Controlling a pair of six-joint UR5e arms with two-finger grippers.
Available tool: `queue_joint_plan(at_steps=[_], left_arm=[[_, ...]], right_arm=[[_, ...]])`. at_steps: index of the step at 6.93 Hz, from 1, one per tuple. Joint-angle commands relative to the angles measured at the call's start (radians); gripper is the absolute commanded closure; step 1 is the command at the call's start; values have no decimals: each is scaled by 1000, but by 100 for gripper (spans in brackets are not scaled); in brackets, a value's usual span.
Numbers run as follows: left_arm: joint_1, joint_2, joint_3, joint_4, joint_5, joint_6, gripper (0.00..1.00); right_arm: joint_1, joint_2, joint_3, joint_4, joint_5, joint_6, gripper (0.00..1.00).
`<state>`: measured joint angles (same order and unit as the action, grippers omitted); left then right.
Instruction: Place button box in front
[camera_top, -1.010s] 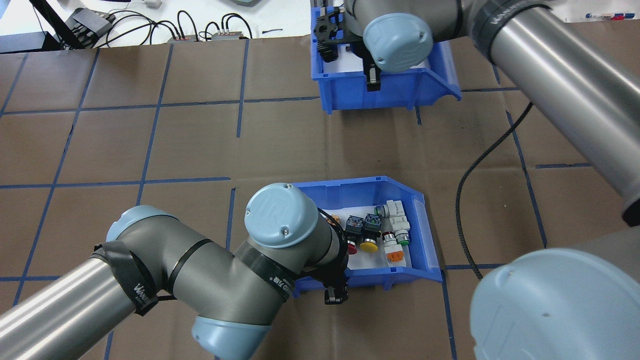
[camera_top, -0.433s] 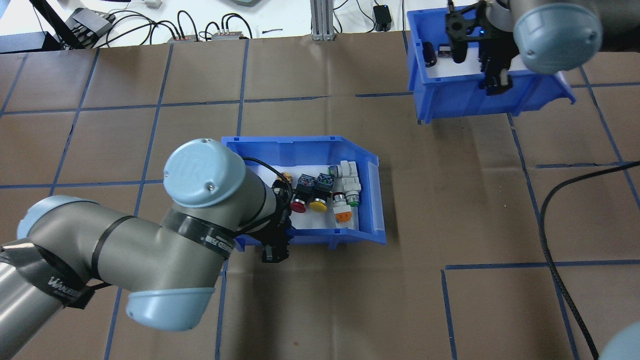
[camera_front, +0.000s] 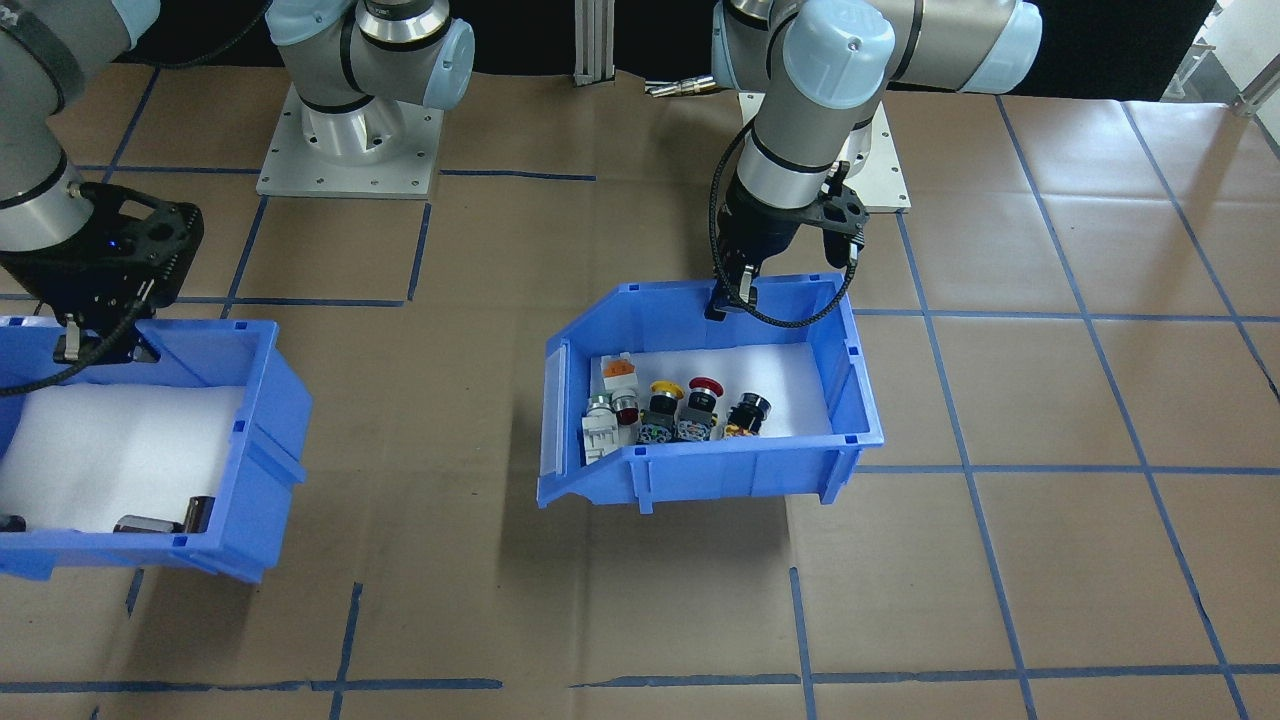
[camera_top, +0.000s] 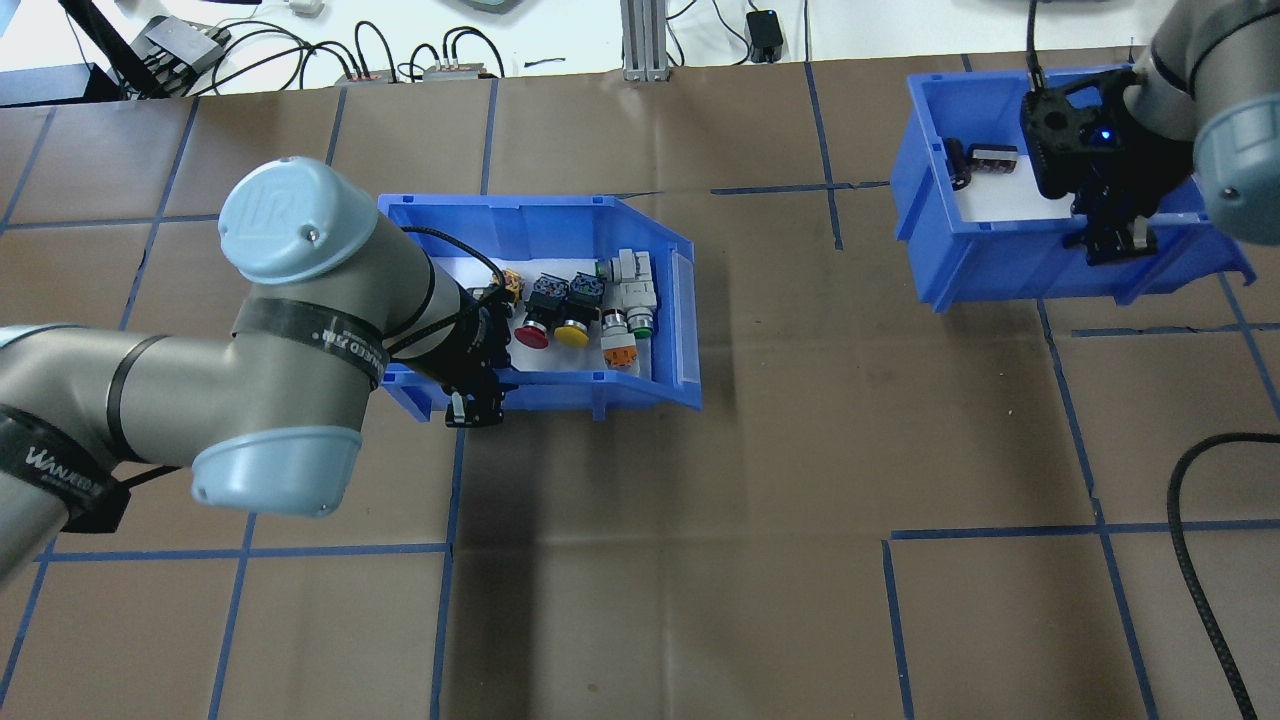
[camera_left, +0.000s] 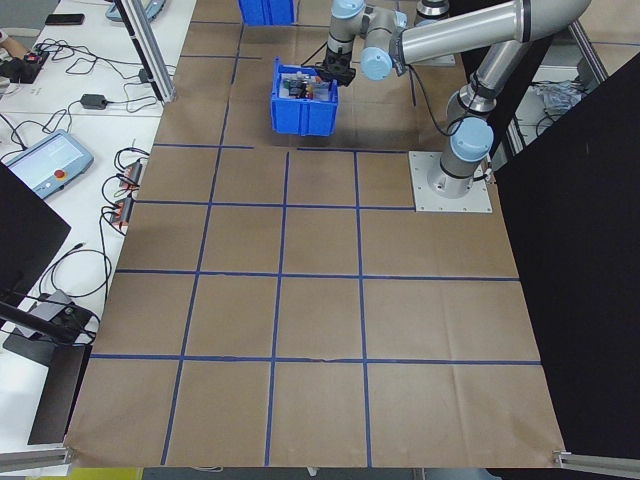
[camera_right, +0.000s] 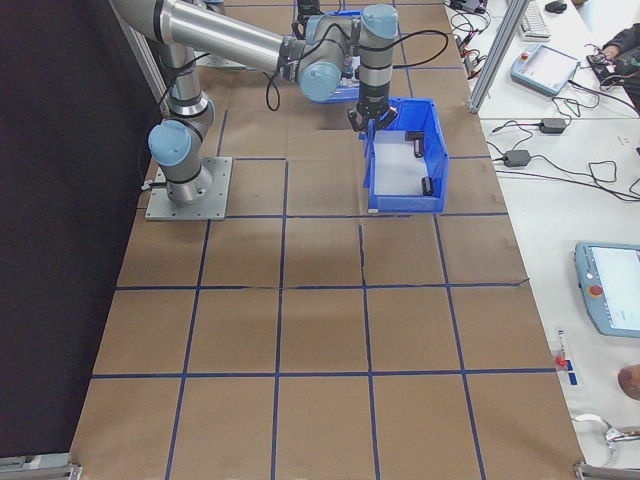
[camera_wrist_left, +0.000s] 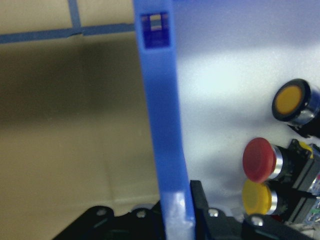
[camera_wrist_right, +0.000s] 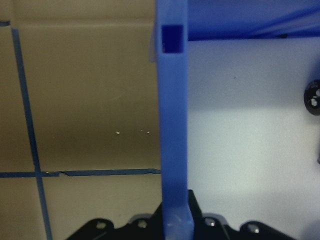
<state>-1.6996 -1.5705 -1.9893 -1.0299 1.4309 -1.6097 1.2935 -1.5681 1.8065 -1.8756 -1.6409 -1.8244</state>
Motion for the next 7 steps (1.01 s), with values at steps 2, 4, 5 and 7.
queue_joint_plan(at_steps=[2, 4, 5, 7], left_arm=[[-27, -309, 332, 4, -24, -28, 100], [-112, -443, 499, 2, -23, -102, 100], [-136, -501, 570, 1, -21, -137, 100], [-164, -561, 605, 13, -24, -151, 99]], right_arm=[[-106, -174, 194, -79, 10, -122, 98], [-126, -175, 195, -79, 9, -217, 98], [-126, -175, 195, -79, 10, -217, 97], [-125, -175, 195, -77, 10, -217, 97]])
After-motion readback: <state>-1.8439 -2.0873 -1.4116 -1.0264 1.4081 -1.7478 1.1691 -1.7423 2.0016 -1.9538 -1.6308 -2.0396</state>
